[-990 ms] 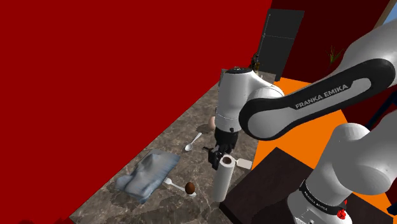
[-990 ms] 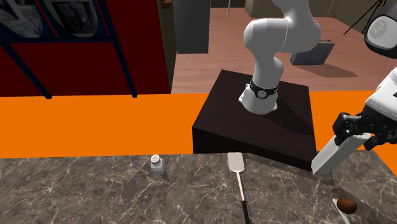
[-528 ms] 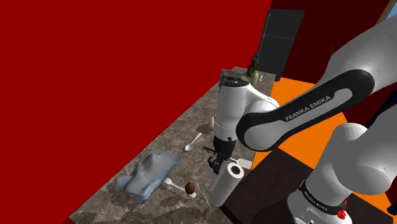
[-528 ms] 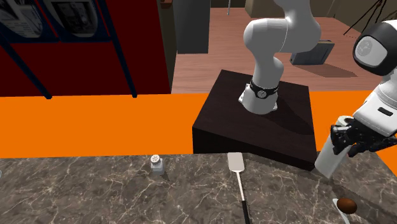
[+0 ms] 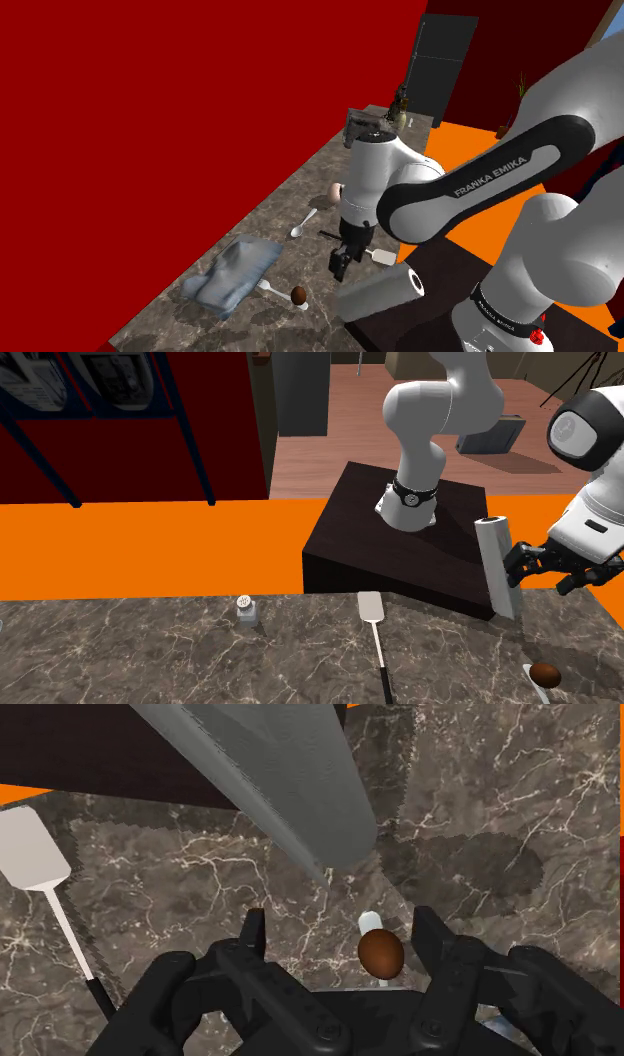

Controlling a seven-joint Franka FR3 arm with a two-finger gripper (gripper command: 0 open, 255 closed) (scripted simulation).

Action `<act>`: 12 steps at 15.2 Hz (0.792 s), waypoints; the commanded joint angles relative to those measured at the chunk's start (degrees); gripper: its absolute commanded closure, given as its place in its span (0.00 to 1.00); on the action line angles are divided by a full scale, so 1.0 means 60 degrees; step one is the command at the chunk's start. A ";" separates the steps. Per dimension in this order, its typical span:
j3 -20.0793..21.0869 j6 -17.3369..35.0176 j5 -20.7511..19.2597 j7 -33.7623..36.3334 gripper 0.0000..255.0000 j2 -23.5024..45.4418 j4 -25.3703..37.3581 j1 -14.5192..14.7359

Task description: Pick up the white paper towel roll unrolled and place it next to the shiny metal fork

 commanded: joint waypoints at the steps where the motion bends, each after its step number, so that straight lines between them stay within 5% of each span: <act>1: -0.0149 -0.0663 0.0217 -0.0379 0.00 -0.0881 -0.0197 0.0326; 6: -0.0729 -0.2685 0.0368 -0.1215 0.00 -0.3393 -0.0633 0.1165; 12: -0.0557 -0.1908 0.0580 -0.1285 0.00 -0.3015 -0.1031 0.1287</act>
